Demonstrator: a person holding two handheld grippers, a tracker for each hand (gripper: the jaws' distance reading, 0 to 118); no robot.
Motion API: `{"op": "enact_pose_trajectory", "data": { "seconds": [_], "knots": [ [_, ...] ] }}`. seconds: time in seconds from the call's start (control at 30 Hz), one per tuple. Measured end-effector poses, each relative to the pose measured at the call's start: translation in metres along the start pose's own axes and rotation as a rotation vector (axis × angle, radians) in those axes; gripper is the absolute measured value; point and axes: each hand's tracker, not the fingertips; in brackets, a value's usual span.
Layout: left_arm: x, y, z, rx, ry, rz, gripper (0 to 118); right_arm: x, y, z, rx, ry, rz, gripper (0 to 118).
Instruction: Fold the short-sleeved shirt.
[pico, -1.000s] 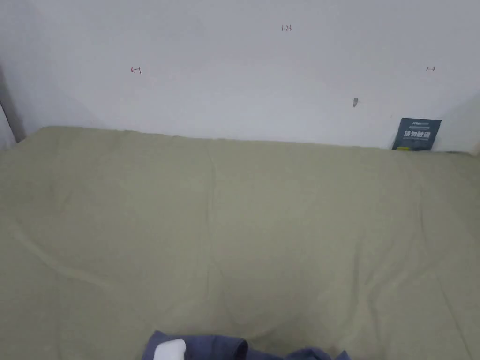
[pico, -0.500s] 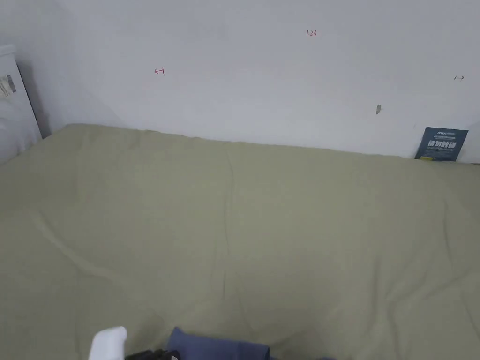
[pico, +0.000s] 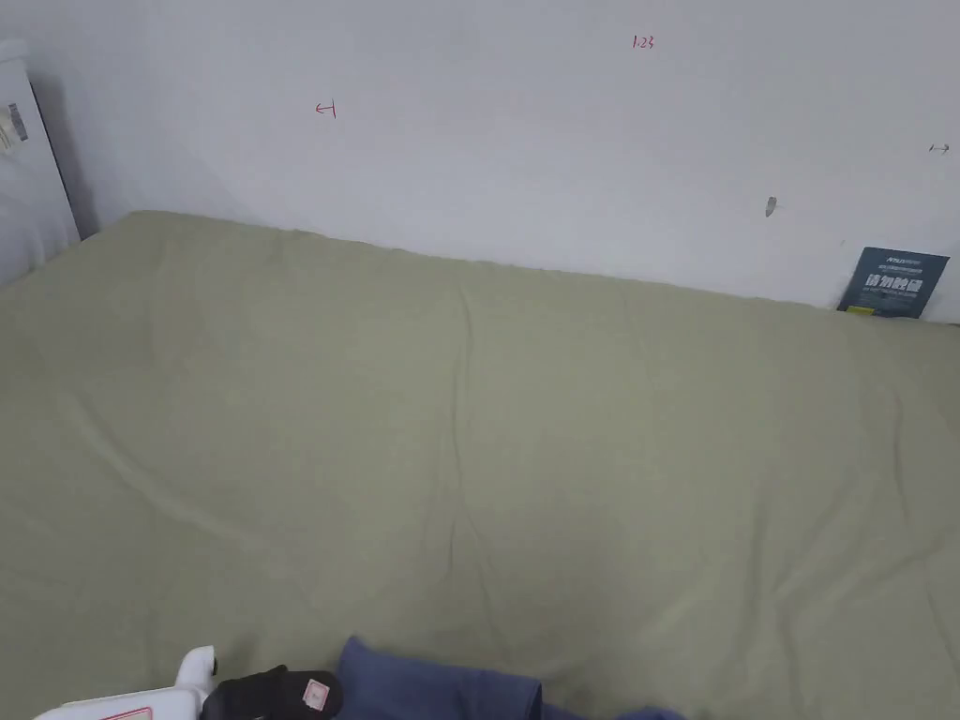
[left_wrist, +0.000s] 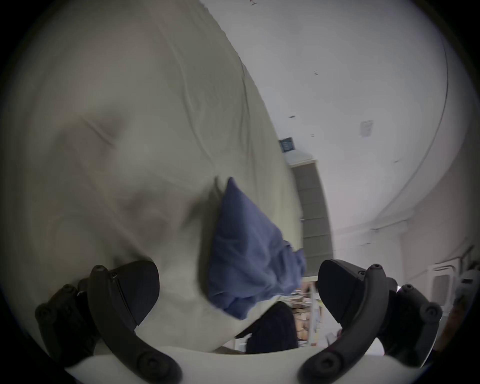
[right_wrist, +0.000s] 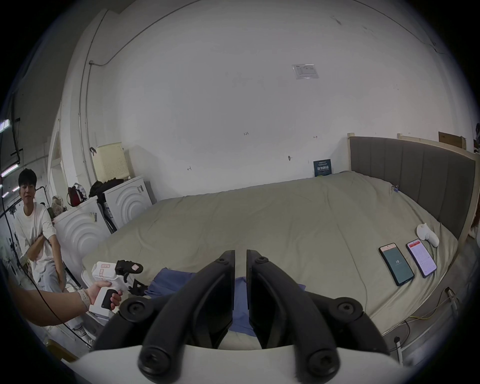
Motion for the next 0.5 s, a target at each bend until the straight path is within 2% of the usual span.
{"op": "enact_pose_trajectory", "data": {
  "seconds": [0.1,0.27,0.3,0.33,0.37,0.4,0.43,0.47,0.5],
  "knots": [
    [-0.008,-0.002,-0.025,-0.008,-0.043,-0.042,118,0.001,0.001,-0.002,0.003,-0.007,-0.003,11],
    [0.015,-0.012,-0.061,-0.077,0.042,-0.127,118,0.000,0.000,-0.006,-0.006,0.000,-0.015,11],
    [0.017,-0.010,-0.063,-0.088,0.049,-0.137,109,0.000,0.000,-0.006,-0.007,0.002,-0.015,11],
    [0.021,-0.012,-0.064,-0.100,0.060,-0.150,75,-0.001,0.000,-0.006,-0.006,0.004,-0.017,11],
    [0.021,-0.014,-0.064,-0.109,0.059,-0.131,20,-0.001,0.000,-0.006,-0.006,0.005,-0.019,11],
    [0.022,-0.018,-0.070,-0.111,0.132,-0.128,18,0.000,0.000,-0.006,-0.005,0.006,-0.020,11],
    [0.026,-0.024,-0.075,-0.091,0.276,-0.126,18,0.000,0.000,-0.005,-0.005,0.005,-0.019,11],
    [0.028,-0.030,-0.078,-0.108,0.332,-0.169,18,0.001,-0.002,-0.005,-0.005,0.003,-0.018,11],
    [0.030,-0.036,-0.078,-0.073,0.324,-0.187,18,0.003,-0.002,-0.004,-0.005,0.001,-0.017,11]
  ]
}}
